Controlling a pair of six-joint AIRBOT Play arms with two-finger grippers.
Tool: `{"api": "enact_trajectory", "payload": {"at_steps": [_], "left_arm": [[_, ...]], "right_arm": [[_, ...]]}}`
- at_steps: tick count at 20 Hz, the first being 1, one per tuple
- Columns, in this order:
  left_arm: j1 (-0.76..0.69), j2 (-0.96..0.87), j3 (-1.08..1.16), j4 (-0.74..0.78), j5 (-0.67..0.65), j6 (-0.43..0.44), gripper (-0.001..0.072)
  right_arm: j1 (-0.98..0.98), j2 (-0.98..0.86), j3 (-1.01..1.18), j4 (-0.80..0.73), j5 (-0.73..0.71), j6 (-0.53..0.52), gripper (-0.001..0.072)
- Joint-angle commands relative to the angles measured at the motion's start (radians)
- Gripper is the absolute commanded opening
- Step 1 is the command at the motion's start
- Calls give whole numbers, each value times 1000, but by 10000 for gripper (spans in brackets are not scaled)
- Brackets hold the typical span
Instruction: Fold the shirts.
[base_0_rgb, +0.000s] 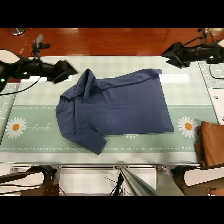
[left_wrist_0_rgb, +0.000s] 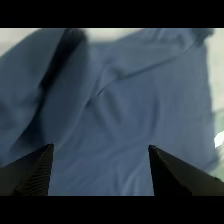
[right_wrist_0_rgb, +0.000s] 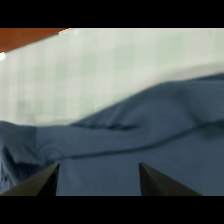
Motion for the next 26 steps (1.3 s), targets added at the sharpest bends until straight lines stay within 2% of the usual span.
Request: {"api": "enact_trajectory", "payload": {"at_steps": [1, 3, 8, 12, 15, 19, 23, 25, 26], "left_arm": [[143, 15, -30, 144, -358, 2, 704], [236, 90, -125, 144, -378, 2, 705], [471, 325, -521, 184, -291, 3, 705], [558, 382, -788, 105, -189, 5, 704], [555, 380, -900, -20, -144, 82, 704], [526, 380, -995, -79, -18, 102, 703], [387, 380, -1026, -164, 124, 143, 702], [309, 380, -1025, -175, 166, 143, 694], [286, 380, -1019, -173, 164, 140, 452]], "right_arm": [[-86, 70, 6, -143, 219, -37, 582], [-128, 201, -128, -185, 164, -76, 594], [-182, 587, -740, -92, -97, -209, 613], [-158, 784, -1091, 10, -160, -216, 613], [-158, 860, -1188, 28, -122, -190, 612], [-158, 880, -1194, 28, -105, -127, 612], [-158, 880, -1193, 33, -110, -70, 612], [-183, 880, -1179, 3, -177, -64, 612], [-221, 880, -1164, -30, -208, -33, 612]]}}
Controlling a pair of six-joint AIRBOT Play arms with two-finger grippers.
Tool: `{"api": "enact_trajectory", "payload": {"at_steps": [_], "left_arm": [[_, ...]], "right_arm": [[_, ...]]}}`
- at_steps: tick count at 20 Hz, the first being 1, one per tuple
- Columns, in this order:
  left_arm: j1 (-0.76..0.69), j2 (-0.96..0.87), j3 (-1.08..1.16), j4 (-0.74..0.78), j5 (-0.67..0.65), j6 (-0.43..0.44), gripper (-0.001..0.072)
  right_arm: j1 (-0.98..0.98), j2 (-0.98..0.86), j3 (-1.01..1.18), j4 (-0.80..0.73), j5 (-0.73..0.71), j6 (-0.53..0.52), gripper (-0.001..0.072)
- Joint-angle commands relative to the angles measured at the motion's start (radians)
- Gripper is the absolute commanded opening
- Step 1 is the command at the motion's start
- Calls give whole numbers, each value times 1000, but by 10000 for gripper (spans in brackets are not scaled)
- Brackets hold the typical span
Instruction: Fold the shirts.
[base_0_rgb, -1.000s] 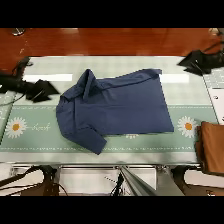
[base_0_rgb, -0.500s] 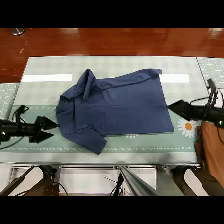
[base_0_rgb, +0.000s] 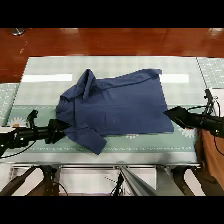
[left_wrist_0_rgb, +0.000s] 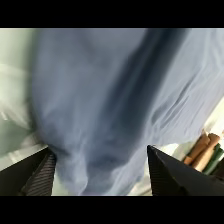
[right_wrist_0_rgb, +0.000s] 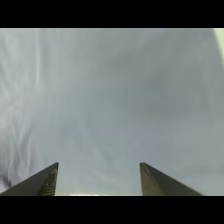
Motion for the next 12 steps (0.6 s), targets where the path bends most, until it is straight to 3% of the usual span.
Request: {"api": "enact_trajectory", "payload": {"at_steps": [1, 6, 12], "left_arm": [[-84, 0, 0, -12, 67, 18, 20], [-76, 0, 53, -17, 18, 56, 25], [-77, 0, 52, -31, 15, 56, 25]], "right_arm": [[-93, 3, 33, -80, -85, 78, 612], [-286, -34, 21, -397, 75, 137, 611], [-234, -196, -33, -182, 100, 76, 611]]}}
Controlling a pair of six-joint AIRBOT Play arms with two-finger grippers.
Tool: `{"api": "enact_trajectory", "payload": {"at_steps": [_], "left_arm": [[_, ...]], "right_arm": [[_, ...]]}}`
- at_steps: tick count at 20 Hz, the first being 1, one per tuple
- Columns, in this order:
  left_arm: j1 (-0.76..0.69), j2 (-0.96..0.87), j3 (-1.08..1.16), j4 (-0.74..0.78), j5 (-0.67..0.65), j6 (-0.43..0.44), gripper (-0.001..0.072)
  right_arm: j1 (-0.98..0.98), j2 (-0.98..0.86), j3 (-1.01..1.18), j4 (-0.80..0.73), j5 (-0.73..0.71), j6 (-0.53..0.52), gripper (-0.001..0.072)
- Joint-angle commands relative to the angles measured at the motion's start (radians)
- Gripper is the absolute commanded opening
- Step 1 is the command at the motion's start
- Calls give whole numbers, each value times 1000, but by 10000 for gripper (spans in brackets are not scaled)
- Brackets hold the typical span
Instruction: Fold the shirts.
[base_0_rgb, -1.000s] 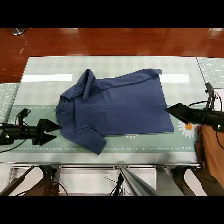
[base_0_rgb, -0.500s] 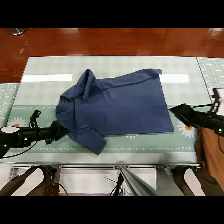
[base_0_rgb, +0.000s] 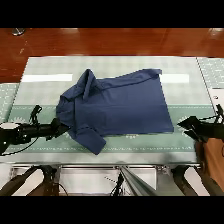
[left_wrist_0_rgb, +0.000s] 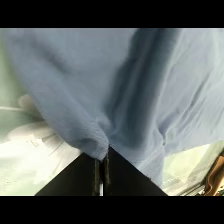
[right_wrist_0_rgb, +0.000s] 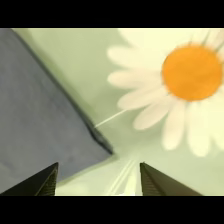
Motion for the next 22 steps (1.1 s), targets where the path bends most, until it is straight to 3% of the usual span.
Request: {"api": "enact_trajectory", "payload": {"at_steps": [1, 6, 10, 11, 12, 13, 17, 20, 22], "left_arm": [[-2, 1, 3, -8, -9, 2, 25], [-13, 1, 3, -8, -32, 2, 25], [-51, 1, 3, -8, -21, 2, 25], [-60, 1, 3, -9, -22, 2, 25], [-62, 1, 3, -13, -24, 2, 25], [-59, 1, 5, -21, -25, 2, 25], [-58, 5, 149, -149, -81, 3, 24], [-66, 54, 452, -305, -88, 2, 23], [-63, 97, 718, -310, -39, -9, 23]], "right_arm": [[45, -108, -13, 86, 9, -35, 611], [166, -235, -6, 245, -107, -116, 611], [271, -301, 58, 286, -154, -115, 592], [300, -321, 90, 283, -132, -119, 524], [322, -335, 124, 284, -95, -143, 133], [345, -336, 159, 286, -78, -165, 19], [397, -335, 419, 257, 18, -122, 18], [417, -335, 805, 255, 67, -41, 18], [417, -335, 1112, 179, 83, 23, 19]]}}
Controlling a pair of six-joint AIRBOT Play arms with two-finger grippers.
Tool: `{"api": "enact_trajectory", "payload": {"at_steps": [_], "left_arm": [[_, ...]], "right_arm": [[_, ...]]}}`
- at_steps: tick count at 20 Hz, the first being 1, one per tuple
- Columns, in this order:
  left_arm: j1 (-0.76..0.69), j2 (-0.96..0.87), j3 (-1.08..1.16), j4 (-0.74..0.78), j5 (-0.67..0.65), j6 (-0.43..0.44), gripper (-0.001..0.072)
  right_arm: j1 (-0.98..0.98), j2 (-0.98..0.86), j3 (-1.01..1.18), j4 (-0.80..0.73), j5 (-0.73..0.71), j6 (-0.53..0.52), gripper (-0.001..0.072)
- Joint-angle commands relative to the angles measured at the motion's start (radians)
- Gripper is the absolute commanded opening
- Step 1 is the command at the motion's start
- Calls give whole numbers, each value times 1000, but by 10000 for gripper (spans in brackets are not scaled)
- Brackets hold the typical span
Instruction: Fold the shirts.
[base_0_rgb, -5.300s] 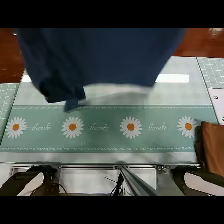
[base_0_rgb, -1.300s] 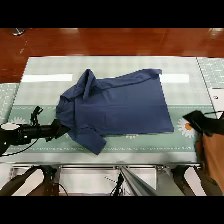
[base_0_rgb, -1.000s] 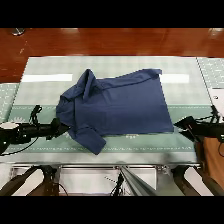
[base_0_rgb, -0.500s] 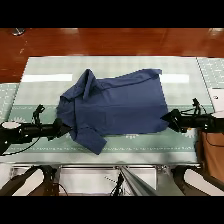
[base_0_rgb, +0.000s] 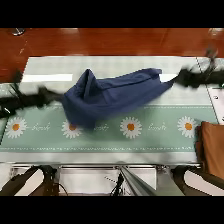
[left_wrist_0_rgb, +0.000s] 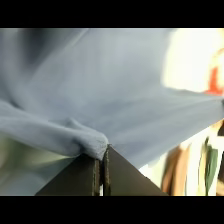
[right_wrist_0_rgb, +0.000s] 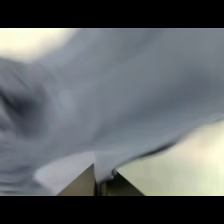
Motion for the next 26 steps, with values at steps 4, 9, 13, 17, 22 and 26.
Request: {"api": "enact_trajectory", "payload": {"at_steps": [4, 9, 13, 17, 22, 26], "left_arm": [[30, 99, 781, 57, 39, -136, 23], [30, 270, 1094, 601, -28, -330, 22], [29, 451, 1105, 925, -143, -355, 22], [-54, 547, 1102, 1064, -184, -404, 22], [-74, 538, 942, 1060, -238, -429, 23], [-74, 481, 606, 862, -200, -418, 24]], "right_arm": [[15, 14, 861, -186, 222, 149, 19], [14, 289, 871, -330, 273, 159, 19], [15, 461, 848, -451, 320, 198, 19], [15, 558, 827, -494, 379, 214, 19], [15, 574, 674, -508, 460, 209, 19], [15, 565, 359, -436, 401, 186, 19]]}}
